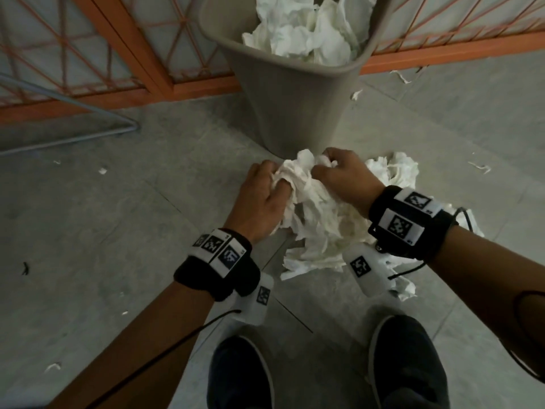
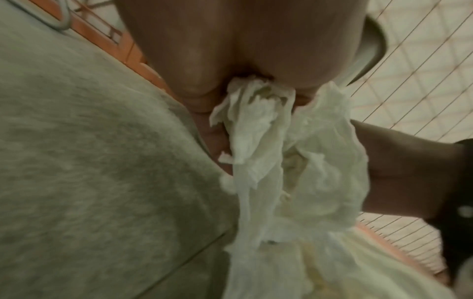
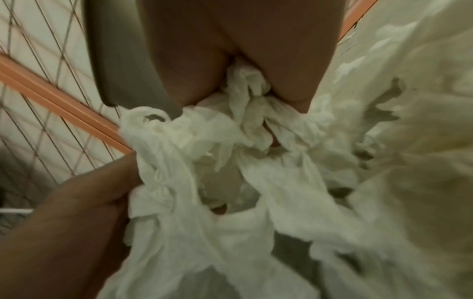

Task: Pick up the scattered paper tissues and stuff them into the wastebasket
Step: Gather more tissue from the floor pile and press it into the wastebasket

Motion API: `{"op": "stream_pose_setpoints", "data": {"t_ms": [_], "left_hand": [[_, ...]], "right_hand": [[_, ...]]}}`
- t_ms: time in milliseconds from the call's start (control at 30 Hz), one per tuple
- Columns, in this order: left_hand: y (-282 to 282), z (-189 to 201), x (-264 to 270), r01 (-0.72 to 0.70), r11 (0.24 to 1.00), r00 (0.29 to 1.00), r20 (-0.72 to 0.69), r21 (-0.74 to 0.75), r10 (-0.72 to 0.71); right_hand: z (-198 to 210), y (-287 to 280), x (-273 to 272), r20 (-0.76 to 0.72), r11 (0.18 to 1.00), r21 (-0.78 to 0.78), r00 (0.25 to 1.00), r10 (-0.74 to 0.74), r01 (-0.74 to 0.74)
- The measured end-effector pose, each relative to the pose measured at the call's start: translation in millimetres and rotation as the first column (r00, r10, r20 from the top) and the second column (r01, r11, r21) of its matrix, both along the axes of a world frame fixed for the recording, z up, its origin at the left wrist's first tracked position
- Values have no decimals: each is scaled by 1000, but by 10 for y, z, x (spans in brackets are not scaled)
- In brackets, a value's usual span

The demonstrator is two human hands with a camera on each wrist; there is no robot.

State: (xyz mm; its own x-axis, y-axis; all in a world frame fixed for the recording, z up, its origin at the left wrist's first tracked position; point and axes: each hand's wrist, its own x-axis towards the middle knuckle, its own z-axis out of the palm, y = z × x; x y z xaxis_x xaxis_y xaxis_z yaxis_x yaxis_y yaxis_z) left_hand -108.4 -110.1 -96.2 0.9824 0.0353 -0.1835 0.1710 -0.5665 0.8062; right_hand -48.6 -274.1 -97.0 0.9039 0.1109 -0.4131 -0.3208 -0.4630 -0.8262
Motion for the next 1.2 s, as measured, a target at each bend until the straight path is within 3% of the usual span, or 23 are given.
{"op": "stream_pose_setpoints", "data": {"t_ms": [167, 300, 433, 533, 700, 833, 933, 1000, 1033, 1100, 1133, 1200], "left_hand": [[-151, 527, -111, 55, 971, 995, 90, -231, -34], [-124, 971, -147, 94, 941, 986, 164, -326, -42], [-57, 1445, 33, 107, 948, 957, 290, -300, -17], [-64, 1840, 254, 141, 962, 914, 403, -234, -36], [-81, 2387, 726, 99, 991, 844, 535, -93, -34], [-106, 2507, 1105, 51, 998, 811, 584, -25, -27], [-154, 2320, 1323, -20, 988, 834, 548, 155, -70], [-152, 2122, 1403, 4, 962, 890, 438, 274, -128], [-144, 2034, 1409, 51, 937, 917, 354, 346, -181], [-112, 1897, 1398, 148, 831, 941, 182, 537, -286], [-88, 1882, 1377, 183, 758, 945, 101, 626, -311], [-41, 1968, 1293, 189, 638, 953, 18, 746, -304]], "right_hand": [[450, 179, -144, -14, 908, 417, 1000, -26, 29], [864, 230, -254, 86, 867, 496, 996, -12, -32], [1366, 282, -294, 279, 806, 579, 959, -54, -123], [1774, 345, -89, 412, 811, 566, 903, -124, -147], [2383, 353, 472, 482, 827, 542, 861, -162, -148], [2557, 309, 836, 570, 906, 402, 810, -135, -131], [2384, 234, 1012, 523, 953, 289, 849, -75, -94], [2183, 137, 1106, 511, 992, 6, 853, 105, -126], [2088, 84, 1125, 466, 965, -207, 851, 244, -164], [1923, 0, 1138, 344, 790, -576, 816, 465, -208], [1883, -23, 1120, 317, 710, -678, 796, 516, -191], [1907, -14, 1030, 337, 629, -767, 754, 564, -128]]}}
